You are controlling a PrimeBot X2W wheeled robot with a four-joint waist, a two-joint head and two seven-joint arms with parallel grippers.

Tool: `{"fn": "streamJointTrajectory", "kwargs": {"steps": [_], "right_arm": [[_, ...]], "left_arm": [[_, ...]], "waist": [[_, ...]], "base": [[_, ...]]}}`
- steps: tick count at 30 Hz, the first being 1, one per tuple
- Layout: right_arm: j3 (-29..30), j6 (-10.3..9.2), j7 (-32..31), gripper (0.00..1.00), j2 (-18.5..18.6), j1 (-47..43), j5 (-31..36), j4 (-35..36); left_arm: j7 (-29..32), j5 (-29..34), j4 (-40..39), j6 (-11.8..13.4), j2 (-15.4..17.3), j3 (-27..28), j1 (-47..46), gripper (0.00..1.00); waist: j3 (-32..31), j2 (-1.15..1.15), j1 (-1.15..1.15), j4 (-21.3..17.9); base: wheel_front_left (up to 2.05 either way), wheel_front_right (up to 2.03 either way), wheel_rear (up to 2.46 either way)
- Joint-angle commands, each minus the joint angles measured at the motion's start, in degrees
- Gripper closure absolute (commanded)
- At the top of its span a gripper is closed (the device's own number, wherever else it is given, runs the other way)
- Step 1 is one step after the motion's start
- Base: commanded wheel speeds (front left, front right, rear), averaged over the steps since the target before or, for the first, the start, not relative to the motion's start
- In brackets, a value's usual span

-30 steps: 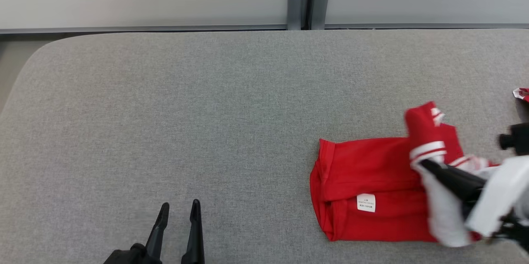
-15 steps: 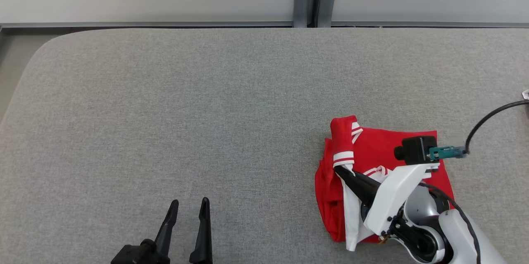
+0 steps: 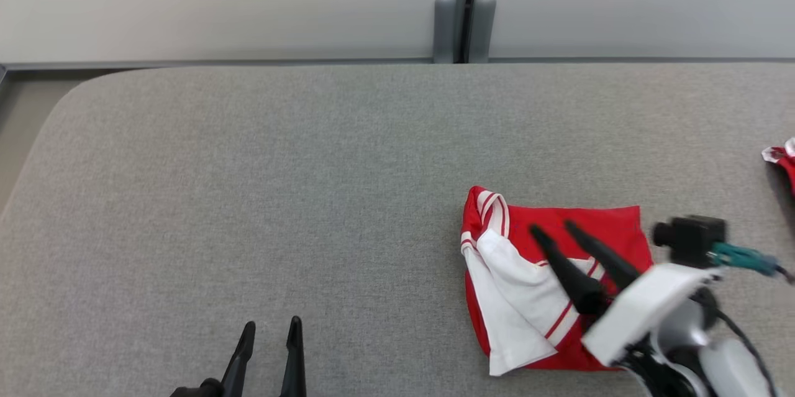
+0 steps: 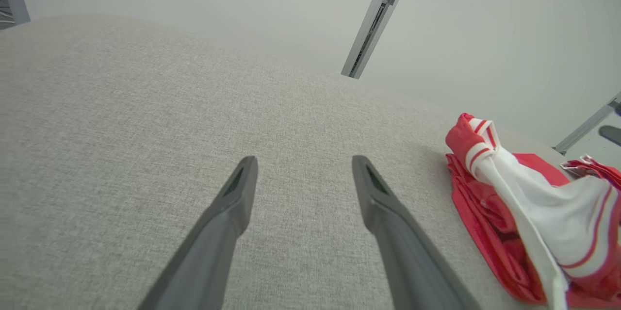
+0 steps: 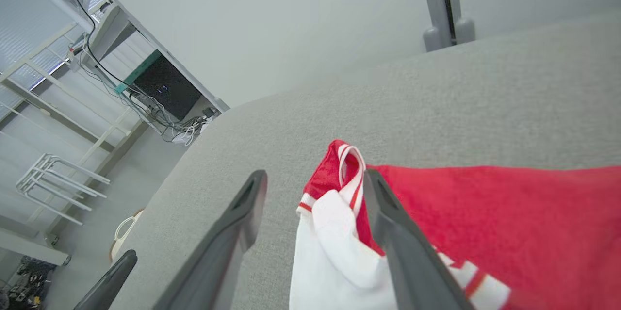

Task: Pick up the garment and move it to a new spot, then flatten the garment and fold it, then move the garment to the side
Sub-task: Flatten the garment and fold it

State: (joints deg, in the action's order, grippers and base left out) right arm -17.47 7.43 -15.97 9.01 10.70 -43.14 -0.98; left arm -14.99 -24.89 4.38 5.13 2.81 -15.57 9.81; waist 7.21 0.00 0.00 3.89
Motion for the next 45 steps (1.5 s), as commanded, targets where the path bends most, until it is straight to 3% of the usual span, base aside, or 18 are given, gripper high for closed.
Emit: {"fn": "streamJointTrajectory", "kwargs": {"steps": [1, 7, 11, 12, 17, 20, 25, 32, 42, 43, 44, 45], "right_arm": [[2.2, 0.11, 2.8, 0.0, 3.2, -3.3, 2.1, 2.8], [10.6, 0.11, 13.6, 0.0, 7.8, -11.8, 8.8, 4.1], [14.9, 0.11, 20.1, 0.0, 8.0, -15.5, 12.6, 0.3], [17.1, 0.11, 24.5, 0.0, 7.9, -17.5, 15.0, -3.0], [19.9, 0.11, 29.9, 0.0, 7.0, -20.1, 20.2, -10.0], [21.1, 0.11, 31.1, 0.0, 6.1, -20.7, 23.9, -13.2], [23.5, 0.11, 31.2, 0.0, 3.4, -21.4, 28.6, -10.8], [24.0, 0.07, 31.2, 0.0, 1.7, -22.8, 30.5, -9.3], [23.3, 0.07, 31.2, 0.0, 2.3, -21.4, 30.3, -8.8], [22.9, 0.07, 31.2, 0.47, 2.4, -21.0, 29.7, -9.2], [22.3, 0.07, 31.2, 0.8, 2.8, -20.3, 29.6, -9.7], [21.8, 0.07, 31.2, 1.0, 3.2, -19.4, 29.1, -10.2]], "left_arm": [[-0.2, 0.3, -0.4, 0.3, 0.2, 0.9, 1.1, 0.0], [-0.2, 1.4, -0.9, -0.7, 0.2, 2.2, 2.8, 0.0], [-0.2, 1.5, -1.0, -1.1, 0.2, 2.8, 3.5, 0.0], [-0.3, 1.6, -0.9, -1.2, 0.2, 3.1, 4.0, 0.0], [-0.3, 3.3, -0.7, -1.5, 0.2, 4.4, 5.0, 0.0], [-0.3, 5.8, -0.6, -1.5, 0.2, 5.8, 5.8, 0.0], [-0.3, 7.7, -0.2, -1.8, 0.2, 7.6, 7.3, 0.0], [-0.3, 7.2, -0.6, -1.7, 0.2, 9.2, 8.2, 0.0], [-0.3, 6.4, -0.9, -1.7, 0.2, 9.3, 8.0, 0.0], [-0.3, 6.5, -1.0, -1.7, 0.2, 9.2, 8.0, 0.0], [-0.3, 6.6, -1.1, -1.8, 0.2, 9.2, 7.7, 0.0], [-0.3, 6.7, -1.1, -1.8, 0.2, 9.2, 7.4, 0.0]], "waist": [[-1.9, 0.0, 0.0, -1.4], [-4.6, 0.0, 0.0, -3.5], [-5.9, 0.0, 0.0, -3.8], [-6.8, 0.0, 0.0, -3.9], [-8.0, 0.0, 0.0, -4.0], [-8.6, 0.0, 0.0, -4.2], [-9.1, 0.0, 0.0, -4.2], [-9.7, 0.0, 0.0, -3.6], [-10.0, 0.0, 0.0, -2.5], [-9.7, 0.0, 0.0, -2.3], [-9.4, 0.0, 0.0, -2.2], [-9.1, 0.0, 0.0, -2.0]], "base": [[0.0, 0.0, 0.0], [0.0, 0.0, 0.0], [0.0, 0.0, 0.0], [0.0, 0.0, 0.0], [0.0, 0.0, 0.0], [0.0, 0.0, 0.0], [0.0, 0.0, 0.0], [0.0, 0.0, 0.0], [0.0, 0.0, 0.0], [0.0, 0.0, 0.0], [0.0, 0.0, 0.0], [0.0, 0.0, 0.0]]}}
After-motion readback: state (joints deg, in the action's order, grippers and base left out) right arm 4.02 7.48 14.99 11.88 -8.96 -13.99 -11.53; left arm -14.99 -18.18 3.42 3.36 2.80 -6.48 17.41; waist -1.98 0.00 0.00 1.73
